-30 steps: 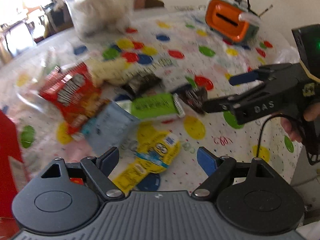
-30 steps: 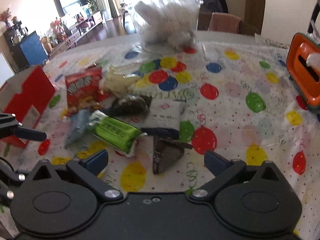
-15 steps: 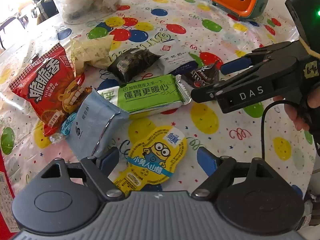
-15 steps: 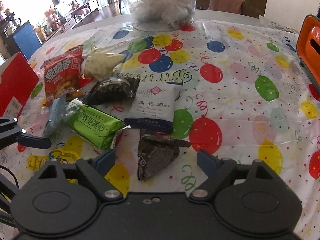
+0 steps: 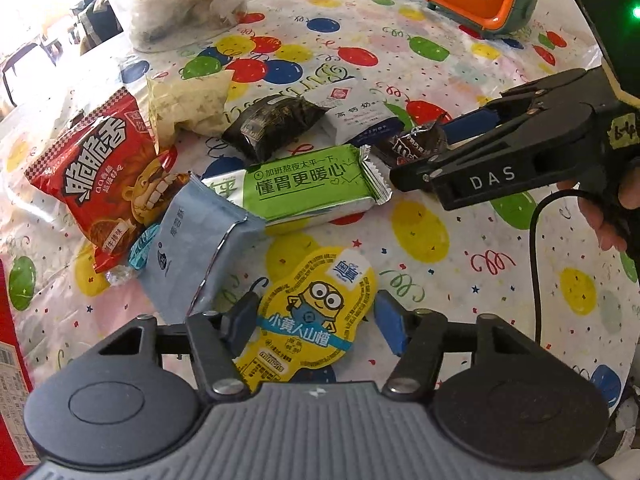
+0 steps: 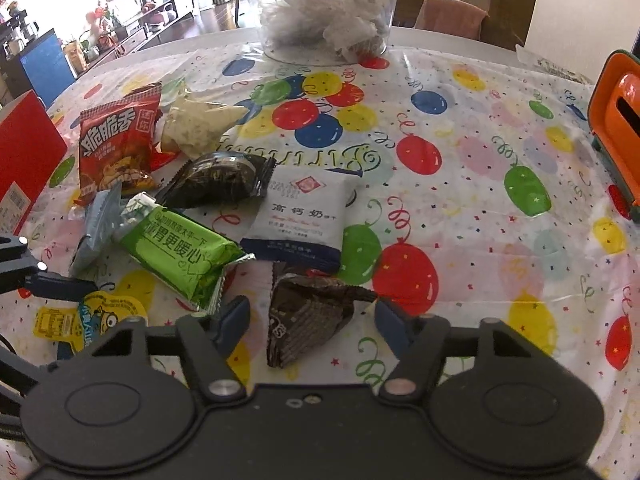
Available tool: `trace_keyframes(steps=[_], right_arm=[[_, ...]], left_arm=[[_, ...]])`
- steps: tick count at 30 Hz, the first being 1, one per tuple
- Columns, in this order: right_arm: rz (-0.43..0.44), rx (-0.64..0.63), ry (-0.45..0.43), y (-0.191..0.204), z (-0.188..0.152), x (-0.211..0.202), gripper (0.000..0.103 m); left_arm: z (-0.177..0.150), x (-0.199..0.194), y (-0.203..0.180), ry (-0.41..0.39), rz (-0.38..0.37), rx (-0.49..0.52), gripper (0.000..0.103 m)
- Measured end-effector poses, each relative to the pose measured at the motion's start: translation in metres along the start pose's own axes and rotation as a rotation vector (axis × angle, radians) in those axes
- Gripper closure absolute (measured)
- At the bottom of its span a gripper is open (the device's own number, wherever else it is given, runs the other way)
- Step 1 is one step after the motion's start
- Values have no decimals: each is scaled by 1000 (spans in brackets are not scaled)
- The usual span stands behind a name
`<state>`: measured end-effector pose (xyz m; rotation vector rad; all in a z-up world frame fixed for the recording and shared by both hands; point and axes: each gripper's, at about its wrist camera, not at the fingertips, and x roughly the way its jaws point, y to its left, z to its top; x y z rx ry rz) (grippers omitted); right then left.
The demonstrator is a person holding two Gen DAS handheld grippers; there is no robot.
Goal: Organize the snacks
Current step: 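Grasp the Minion lollipop with the left tool while the right tool grasps the brown chocolate, then carry the lollipop and chocolate into the box and open both tools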
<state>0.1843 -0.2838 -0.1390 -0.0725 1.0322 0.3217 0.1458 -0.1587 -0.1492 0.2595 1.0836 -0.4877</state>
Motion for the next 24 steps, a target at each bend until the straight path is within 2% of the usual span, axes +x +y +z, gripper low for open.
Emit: trace_keyframes(steps=[9, 15, 24], right_arm=[[-49, -3, -20, 2, -3, -5, 67], [-44, 33, -21, 0, -9, -15, 71], [-25, 63, -58, 9, -19, -54, 72]], left_arm=[[-2, -3, 3, -12, 3, -22, 50], [-8, -8, 7, -34, 22, -47, 52], [-17, -30, 16, -92, 2, -127, 52]])
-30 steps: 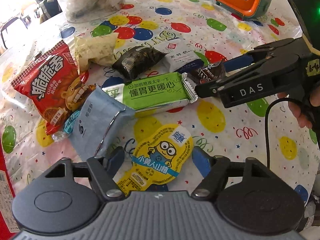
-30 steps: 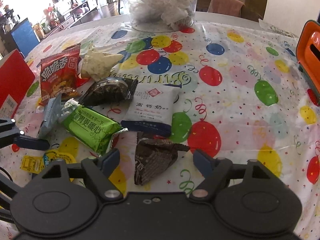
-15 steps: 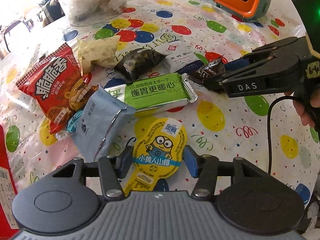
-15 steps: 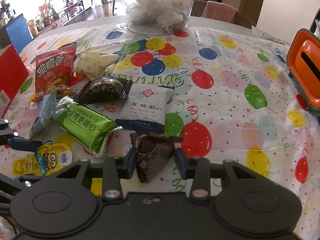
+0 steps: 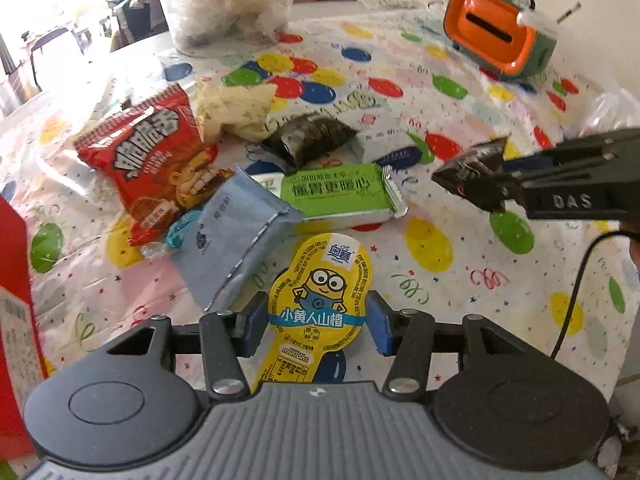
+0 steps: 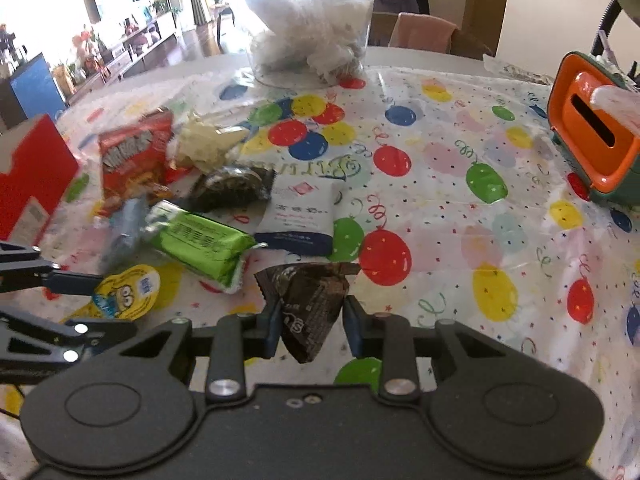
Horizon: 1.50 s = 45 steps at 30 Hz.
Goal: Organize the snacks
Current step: 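Carry the lollipop and chocolate into the box and open both tools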
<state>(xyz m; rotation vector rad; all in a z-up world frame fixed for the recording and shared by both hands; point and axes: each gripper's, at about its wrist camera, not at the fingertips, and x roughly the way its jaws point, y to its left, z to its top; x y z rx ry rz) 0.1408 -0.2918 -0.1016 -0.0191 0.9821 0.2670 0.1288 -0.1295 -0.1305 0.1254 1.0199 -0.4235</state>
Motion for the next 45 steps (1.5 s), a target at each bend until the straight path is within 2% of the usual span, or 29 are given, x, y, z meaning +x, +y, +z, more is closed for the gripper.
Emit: trace_keyframes(steps=[8, 15, 22, 36, 45], right_arm=[[43, 12, -50, 21, 6, -41, 72], [80, -23, -114, 51, 20, -72, 72], [132, -82, -174, 94, 39, -93, 72], [245, -216, -214, 196, 75, -88, 71], [296, -281, -192, 262, 90, -66, 72]], left_arm=[[0, -49, 9, -80, 22, -29, 52], [-1, -94, 35, -138, 47, -105, 52], [-7, -134, 65, -195, 113, -164, 52], [-25, -199, 144, -260, 262, -294, 52], [-42, -218, 205, -241, 332, -387, 52]])
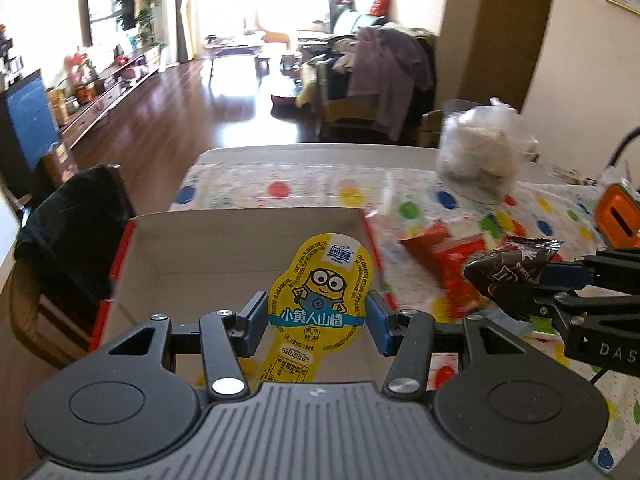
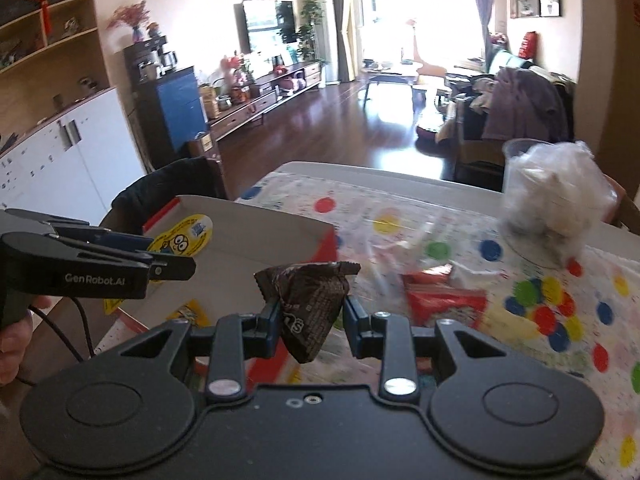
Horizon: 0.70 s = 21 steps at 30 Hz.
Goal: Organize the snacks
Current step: 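Carry the lollipop and chocolate into the box and open both tools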
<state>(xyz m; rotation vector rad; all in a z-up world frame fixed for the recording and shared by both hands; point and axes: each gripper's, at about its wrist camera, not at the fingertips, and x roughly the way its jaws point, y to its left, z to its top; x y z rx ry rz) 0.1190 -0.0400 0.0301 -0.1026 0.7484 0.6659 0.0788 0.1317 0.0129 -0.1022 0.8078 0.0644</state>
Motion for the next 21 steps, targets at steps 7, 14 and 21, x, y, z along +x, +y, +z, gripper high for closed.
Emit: trace_keyframes(steps=[7, 14, 21], right_arm=[[25, -11, 33, 28, 15, 35, 71], [37, -26, 89, 49, 27, 73, 71], [35, -46, 153, 64, 31, 112, 71]], left_arm=[[6, 12, 45, 29, 59, -40, 52], [8, 31, 83, 90, 96, -81, 52], [9, 54, 106, 145, 124, -90, 52]])
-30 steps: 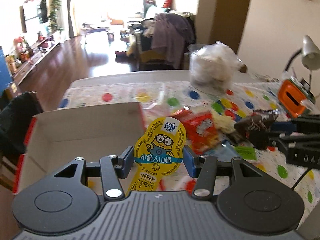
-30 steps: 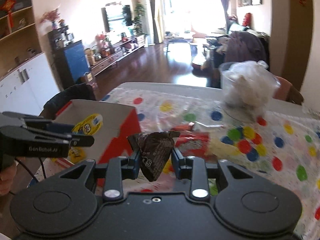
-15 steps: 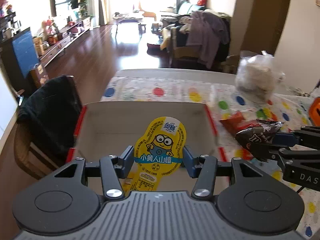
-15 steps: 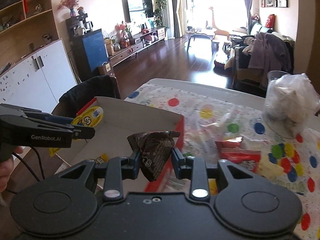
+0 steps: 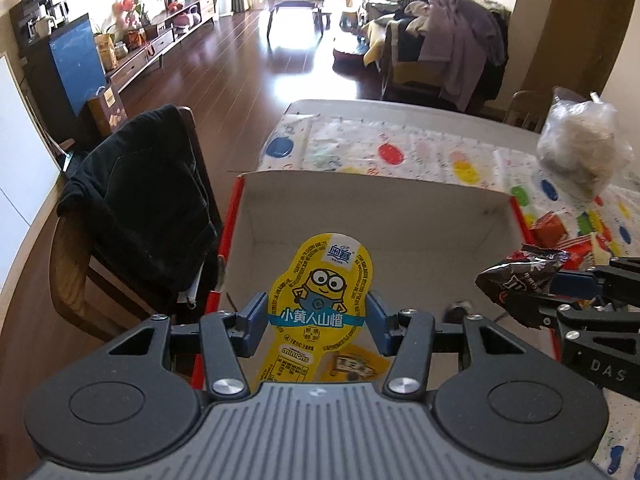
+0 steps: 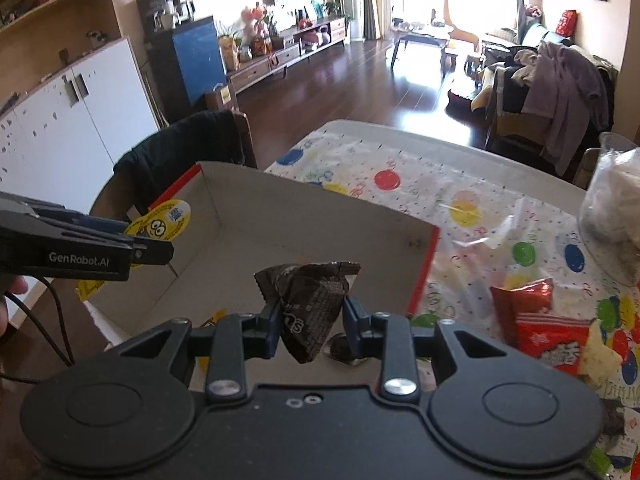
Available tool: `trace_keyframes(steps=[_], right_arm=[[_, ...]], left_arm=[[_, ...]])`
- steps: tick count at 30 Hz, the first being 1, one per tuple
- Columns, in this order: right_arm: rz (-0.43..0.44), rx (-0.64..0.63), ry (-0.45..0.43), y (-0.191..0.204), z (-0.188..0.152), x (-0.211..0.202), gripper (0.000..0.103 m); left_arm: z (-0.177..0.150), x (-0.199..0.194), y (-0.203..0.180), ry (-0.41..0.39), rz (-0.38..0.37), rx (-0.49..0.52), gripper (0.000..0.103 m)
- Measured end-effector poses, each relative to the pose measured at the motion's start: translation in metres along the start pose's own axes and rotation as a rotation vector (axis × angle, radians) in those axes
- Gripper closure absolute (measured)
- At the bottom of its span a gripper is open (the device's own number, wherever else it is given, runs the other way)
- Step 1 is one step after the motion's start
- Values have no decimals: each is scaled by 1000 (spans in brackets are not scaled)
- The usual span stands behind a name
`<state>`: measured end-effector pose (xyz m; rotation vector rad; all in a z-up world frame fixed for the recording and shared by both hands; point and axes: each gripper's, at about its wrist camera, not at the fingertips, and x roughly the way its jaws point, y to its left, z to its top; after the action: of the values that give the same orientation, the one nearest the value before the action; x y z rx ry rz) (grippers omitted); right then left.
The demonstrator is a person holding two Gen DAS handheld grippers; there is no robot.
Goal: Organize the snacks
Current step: 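Carry the lollipop and chocolate into the box and open both tools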
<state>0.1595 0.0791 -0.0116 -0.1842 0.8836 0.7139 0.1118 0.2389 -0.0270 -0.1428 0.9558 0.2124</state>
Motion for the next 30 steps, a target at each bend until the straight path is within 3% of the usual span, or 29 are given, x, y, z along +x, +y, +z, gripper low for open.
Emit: trace_keyframes(steps=[14, 30], right_arm=[[-20, -63, 113, 20, 5, 53, 71], [-21, -81, 144, 25, 3, 59, 71]], left_arm=[[3, 36, -6, 93, 31, 79, 52], [0, 44, -14, 130, 31, 129, 51]])
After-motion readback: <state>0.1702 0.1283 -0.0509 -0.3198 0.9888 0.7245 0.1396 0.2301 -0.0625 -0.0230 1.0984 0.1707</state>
